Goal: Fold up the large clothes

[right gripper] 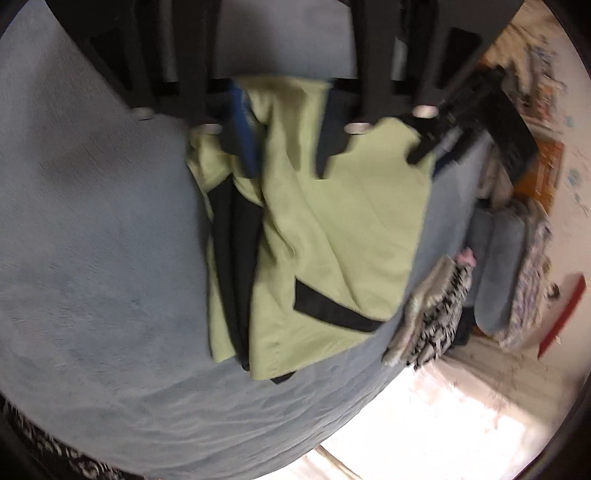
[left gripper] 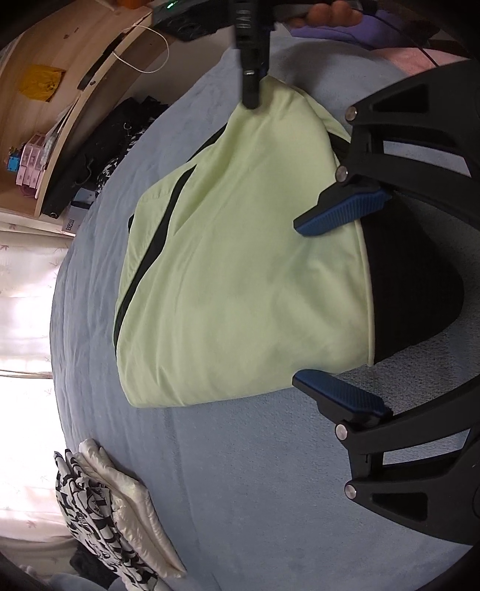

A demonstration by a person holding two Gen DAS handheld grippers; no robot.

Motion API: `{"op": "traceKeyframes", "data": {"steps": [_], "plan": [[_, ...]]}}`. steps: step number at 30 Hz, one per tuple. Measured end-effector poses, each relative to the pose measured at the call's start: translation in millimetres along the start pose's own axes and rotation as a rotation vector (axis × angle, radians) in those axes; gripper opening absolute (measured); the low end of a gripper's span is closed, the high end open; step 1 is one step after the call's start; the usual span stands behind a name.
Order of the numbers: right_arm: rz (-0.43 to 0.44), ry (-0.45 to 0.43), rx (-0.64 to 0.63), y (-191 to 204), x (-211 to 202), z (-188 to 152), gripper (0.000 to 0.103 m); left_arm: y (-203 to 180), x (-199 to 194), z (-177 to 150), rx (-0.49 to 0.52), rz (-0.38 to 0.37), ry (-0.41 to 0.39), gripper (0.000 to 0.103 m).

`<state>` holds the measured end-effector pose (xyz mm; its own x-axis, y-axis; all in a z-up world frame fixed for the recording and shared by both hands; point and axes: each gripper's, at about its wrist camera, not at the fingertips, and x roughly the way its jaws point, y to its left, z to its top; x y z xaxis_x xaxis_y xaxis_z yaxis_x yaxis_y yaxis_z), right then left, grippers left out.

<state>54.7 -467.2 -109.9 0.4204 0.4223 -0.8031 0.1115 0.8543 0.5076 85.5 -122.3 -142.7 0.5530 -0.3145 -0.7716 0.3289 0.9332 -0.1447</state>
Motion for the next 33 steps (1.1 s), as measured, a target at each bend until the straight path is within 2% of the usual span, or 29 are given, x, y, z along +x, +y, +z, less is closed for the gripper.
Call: {"op": "traceKeyframes", "data": {"steps": [6,8,10,13,14,15,16,17,18,20,22,25,28,30,33], "plan": [[0.152,0.07,0.231,-22.9,40.8,41.5,0.048,5.2,-1.7,-1.0,-0.025,-0.031,-0.008,0.074],[0.185,0.071,0.309,-33.9,50.4,50.0,0.048,4.8,-1.9,-1.3,-0.028,-0.035,-0.012,0.074],[0.203,0.068,0.335,-38.5,56.6,57.9,0.048,4.5,-1.0,-1.0,-0.029,-0.035,-0.013,0.075],[0.165,0.075,0.311,-38.1,66.9,67.4,0.048,5.3,0.5,-0.5,-0.035,-0.044,-0.015,0.077],[0.153,0.075,0.303,-36.9,69.4,68.2,0.04,5.4,0.9,-0.3,-0.036,-0.045,-0.016,0.077],[0.119,0.069,0.267,-32.4,70.3,70.5,0.028,5.4,1.3,-0.2,-0.037,-0.046,-0.017,0.078],[0.079,0.063,0.215,-26.1,71.0,72.1,0.026,5.6,1.5,-0.2,-0.038,-0.047,-0.017,0.078],[0.053,0.052,0.181,-21.4,70.9,71.5,0.014,5.8,1.7,-0.2,-0.039,-0.048,-0.017,0.078],[0.029,0.038,0.154,-17.2,68.9,71.1,0.009,5.8,1.9,0.0,-0.04,-0.05,-0.017,0.078],[-0.006,-0.012,0.097,-9.7,56.6,70.2,0.005,6.2,1.6,1.5,-0.043,-0.053,-0.012,0.078],[-0.041,-0.111,0.023,1.1,26.7,69.5,0.005,6.4,1.0,4.4,-0.054,-0.061,-0.003,0.078],[-0.062,-0.202,-0.012,4.7,-8.2,65.1,0.005,5.0,-2.6,7.2,-0.068,-0.095,-0.01,0.078],[-0.142,-0.204,-0.044,6.6,-6.0,59.2,0.004,-7.5,-0.9,5.2,-0.016,-0.072,-0.026,0.078],[-0.191,-0.184,-0.047,4.3,11.5,53.9,0.004,-16.5,3.5,-0.1,0.033,-0.034,-0.035,0.082],[-0.221,-0.143,-0.012,-13.0,40.7,45.7,0.004,-30.0,9.4,-9.2,0.118,0.025,-0.049,0.085]]}}
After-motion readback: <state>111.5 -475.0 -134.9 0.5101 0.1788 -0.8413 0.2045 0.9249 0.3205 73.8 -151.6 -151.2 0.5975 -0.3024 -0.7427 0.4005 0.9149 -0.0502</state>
